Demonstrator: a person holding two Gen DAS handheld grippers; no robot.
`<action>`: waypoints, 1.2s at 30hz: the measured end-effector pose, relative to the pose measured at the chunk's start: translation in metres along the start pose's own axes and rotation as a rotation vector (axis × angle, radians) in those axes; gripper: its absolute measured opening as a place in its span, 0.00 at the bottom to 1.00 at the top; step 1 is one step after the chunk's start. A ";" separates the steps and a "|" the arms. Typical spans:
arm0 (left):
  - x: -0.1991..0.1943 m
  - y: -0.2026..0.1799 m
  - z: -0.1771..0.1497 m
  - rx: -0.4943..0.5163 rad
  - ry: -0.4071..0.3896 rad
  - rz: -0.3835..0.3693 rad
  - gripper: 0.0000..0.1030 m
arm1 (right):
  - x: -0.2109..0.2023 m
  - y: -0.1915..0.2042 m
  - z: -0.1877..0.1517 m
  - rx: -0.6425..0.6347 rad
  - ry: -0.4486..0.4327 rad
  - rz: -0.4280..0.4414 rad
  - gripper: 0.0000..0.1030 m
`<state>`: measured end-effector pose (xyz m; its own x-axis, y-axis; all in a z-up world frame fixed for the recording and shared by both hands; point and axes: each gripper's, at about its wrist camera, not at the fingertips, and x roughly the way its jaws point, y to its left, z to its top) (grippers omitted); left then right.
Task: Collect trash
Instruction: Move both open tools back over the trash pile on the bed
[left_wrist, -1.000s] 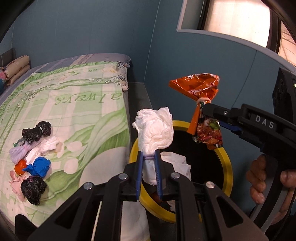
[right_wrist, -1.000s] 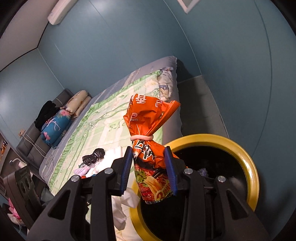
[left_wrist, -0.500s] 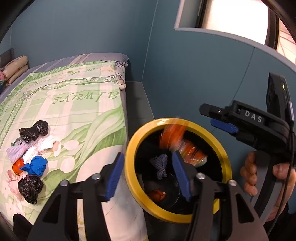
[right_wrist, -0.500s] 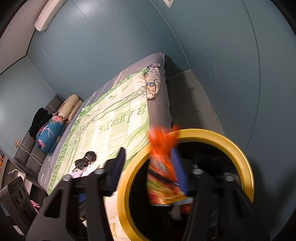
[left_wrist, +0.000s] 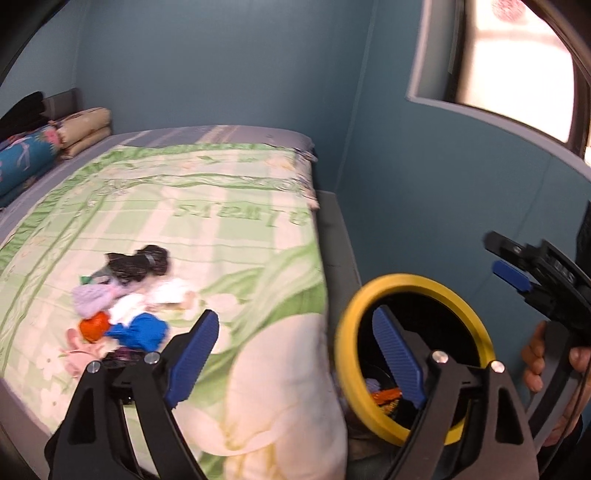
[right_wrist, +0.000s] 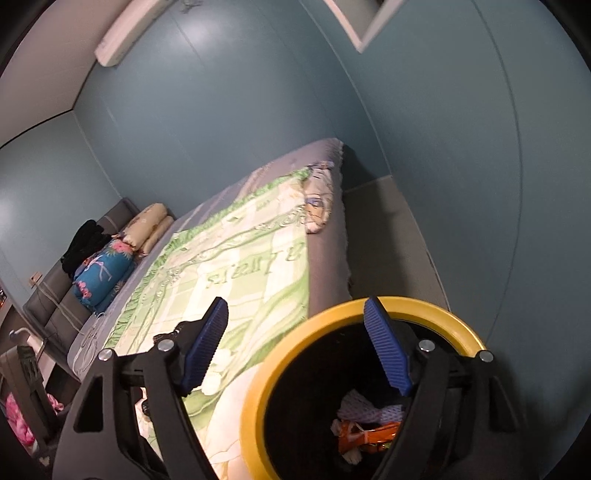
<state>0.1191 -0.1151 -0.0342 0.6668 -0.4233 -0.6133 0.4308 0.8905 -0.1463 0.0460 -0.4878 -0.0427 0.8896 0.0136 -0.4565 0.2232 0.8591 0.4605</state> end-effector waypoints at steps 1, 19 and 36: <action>-0.002 0.005 0.001 -0.006 -0.006 0.011 0.81 | 0.001 0.004 0.000 -0.011 0.002 0.010 0.73; -0.042 0.145 -0.008 -0.186 -0.039 0.257 0.83 | 0.040 0.116 -0.017 -0.211 0.134 0.198 0.73; -0.028 0.222 -0.046 -0.313 0.029 0.359 0.83 | 0.091 0.183 -0.062 -0.318 0.274 0.287 0.73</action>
<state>0.1678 0.1024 -0.0851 0.7209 -0.0790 -0.6885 -0.0302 0.9889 -0.1451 0.1429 -0.2980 -0.0472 0.7509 0.3686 -0.5480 -0.1849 0.9139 0.3614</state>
